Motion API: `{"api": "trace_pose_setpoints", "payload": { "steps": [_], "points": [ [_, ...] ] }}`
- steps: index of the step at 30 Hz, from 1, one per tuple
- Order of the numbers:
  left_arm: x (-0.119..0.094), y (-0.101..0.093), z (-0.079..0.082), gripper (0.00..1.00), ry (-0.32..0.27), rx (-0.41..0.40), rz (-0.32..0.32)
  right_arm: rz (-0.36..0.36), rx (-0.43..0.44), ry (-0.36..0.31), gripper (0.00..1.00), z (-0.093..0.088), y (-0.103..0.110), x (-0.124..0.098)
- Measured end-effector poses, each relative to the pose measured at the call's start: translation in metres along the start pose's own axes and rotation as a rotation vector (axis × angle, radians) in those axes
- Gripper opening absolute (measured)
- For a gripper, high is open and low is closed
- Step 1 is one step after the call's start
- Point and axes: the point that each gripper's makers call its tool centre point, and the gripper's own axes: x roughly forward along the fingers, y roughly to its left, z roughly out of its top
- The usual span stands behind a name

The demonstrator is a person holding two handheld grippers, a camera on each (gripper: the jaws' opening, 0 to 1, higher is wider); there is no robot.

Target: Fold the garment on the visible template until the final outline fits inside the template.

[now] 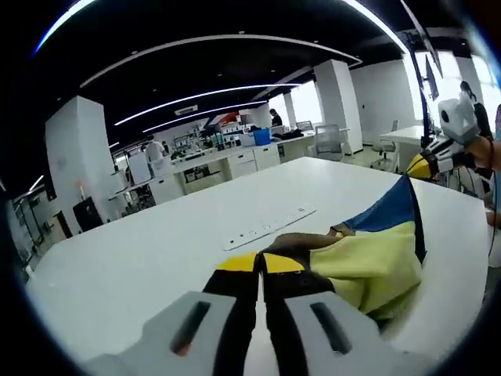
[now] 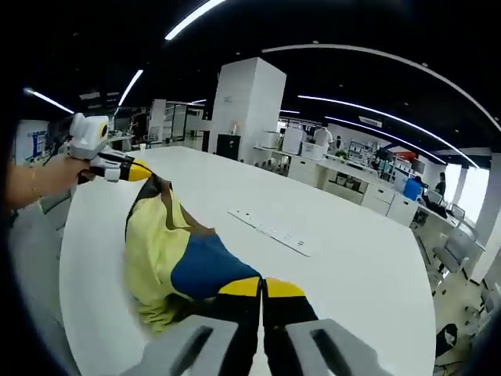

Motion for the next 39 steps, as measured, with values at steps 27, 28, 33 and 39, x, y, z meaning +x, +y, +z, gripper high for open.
{"api": "trace_pose_setpoints", "payload": {
  "steps": [27, 28, 33, 39],
  "points": [
    [0.159, 0.014, -0.05, 0.0, 0.102, -0.164, 0.025, -0.147, 0.17, 0.129, 0.0, -0.055, -0.099, 0.096],
    [0.162, 0.015, -0.055, 0.0, 0.119, -0.152, 0.032, -0.152, 0.174, 0.132, 0.0, -0.058, -0.101, 0.098],
    [0.177, 0.011, -0.075, 0.0, 0.16, -0.124, 0.037, -0.168, 0.218, 0.168, 0.0, -0.077, -0.107, 0.109],
    [0.186, 0.012, -0.095, 0.0, 0.204, -0.089, 0.046, -0.175, 0.244, 0.2, 0.0, -0.095, -0.104, 0.121]
  ]
}}
